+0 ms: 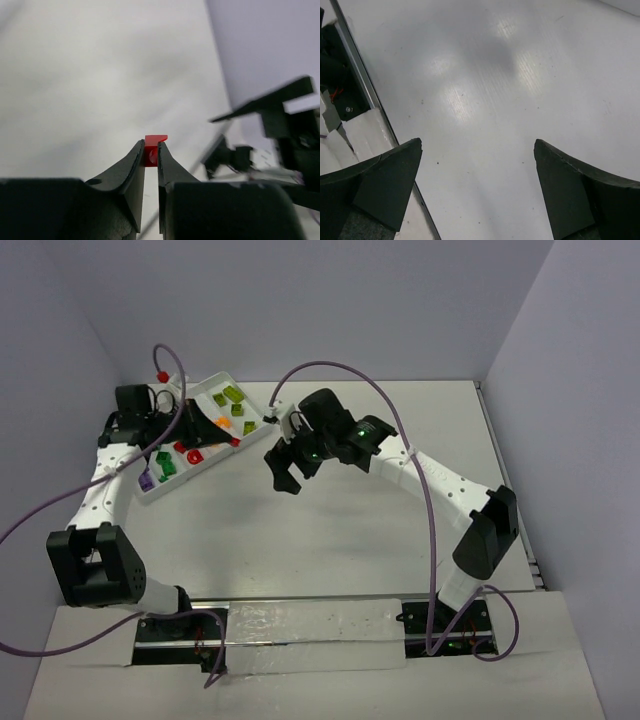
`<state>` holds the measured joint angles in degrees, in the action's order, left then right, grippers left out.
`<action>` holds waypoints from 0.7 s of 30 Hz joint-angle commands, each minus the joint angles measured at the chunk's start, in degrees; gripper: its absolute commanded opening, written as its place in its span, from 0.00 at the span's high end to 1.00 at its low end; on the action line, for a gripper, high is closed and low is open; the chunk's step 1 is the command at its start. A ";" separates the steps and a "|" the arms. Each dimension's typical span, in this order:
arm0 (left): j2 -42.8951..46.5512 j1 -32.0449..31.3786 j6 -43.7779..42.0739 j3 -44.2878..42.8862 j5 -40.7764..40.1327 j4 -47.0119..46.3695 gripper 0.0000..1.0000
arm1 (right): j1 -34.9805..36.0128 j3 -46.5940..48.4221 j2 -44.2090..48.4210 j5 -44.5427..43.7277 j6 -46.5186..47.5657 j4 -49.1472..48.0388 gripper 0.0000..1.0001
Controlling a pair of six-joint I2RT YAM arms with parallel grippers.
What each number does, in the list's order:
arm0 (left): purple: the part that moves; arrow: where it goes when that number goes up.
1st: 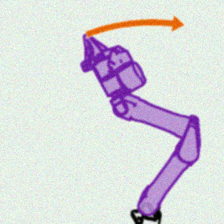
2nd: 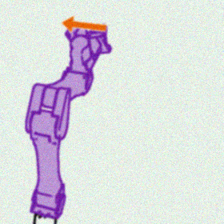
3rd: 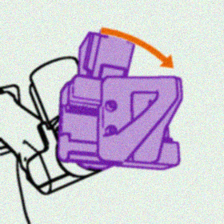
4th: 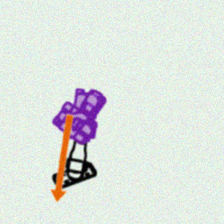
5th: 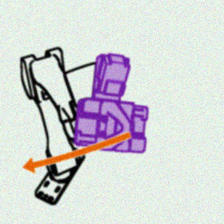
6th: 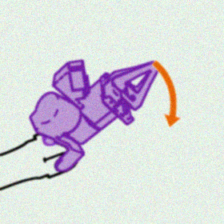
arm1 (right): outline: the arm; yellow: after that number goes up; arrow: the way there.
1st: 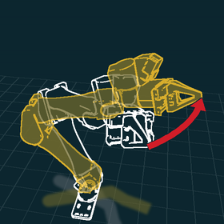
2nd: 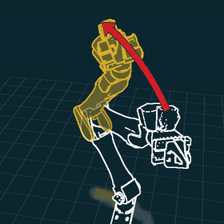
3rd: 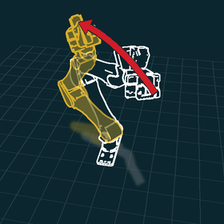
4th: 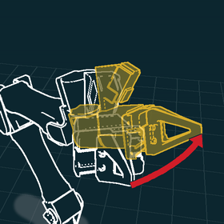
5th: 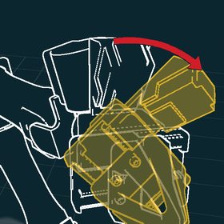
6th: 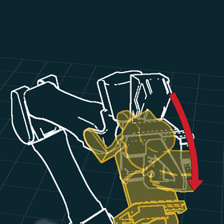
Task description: Sort the legos into containers by color
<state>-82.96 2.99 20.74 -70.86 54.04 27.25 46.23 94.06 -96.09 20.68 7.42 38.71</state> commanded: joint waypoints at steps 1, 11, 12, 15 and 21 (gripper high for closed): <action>-3.19 5.68 -14.97 -6.76 -14.68 8.05 1.00 | -4.00 -2.92 5.48 2.05 0.84 -3.34 0.00; -19.72 9.71 -23.62 -15.92 -35.98 -0.54 1.00 | -12.85 -5.29 6.17 3.32 0.45 -3.52 0.00; -21.16 9.79 -23.79 -16.73 -36.69 -1.55 1.00 | -13.73 -5.32 6.14 3.40 0.37 -3.38 0.00; -24.97 9.76 -24.15 -19.56 -38.34 -3.58 0.99 | -15.44 -5.69 6.18 3.84 0.21 -3.20 0.00; -31.57 9.91 -24.06 -24.74 -41.31 -5.07 0.94 | -17.84 -6.80 6.17 3.84 0.05 -2.94 0.00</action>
<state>-113.07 12.73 -2.12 -90.83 16.01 26.47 29.10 87.93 -92.38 23.64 7.47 36.81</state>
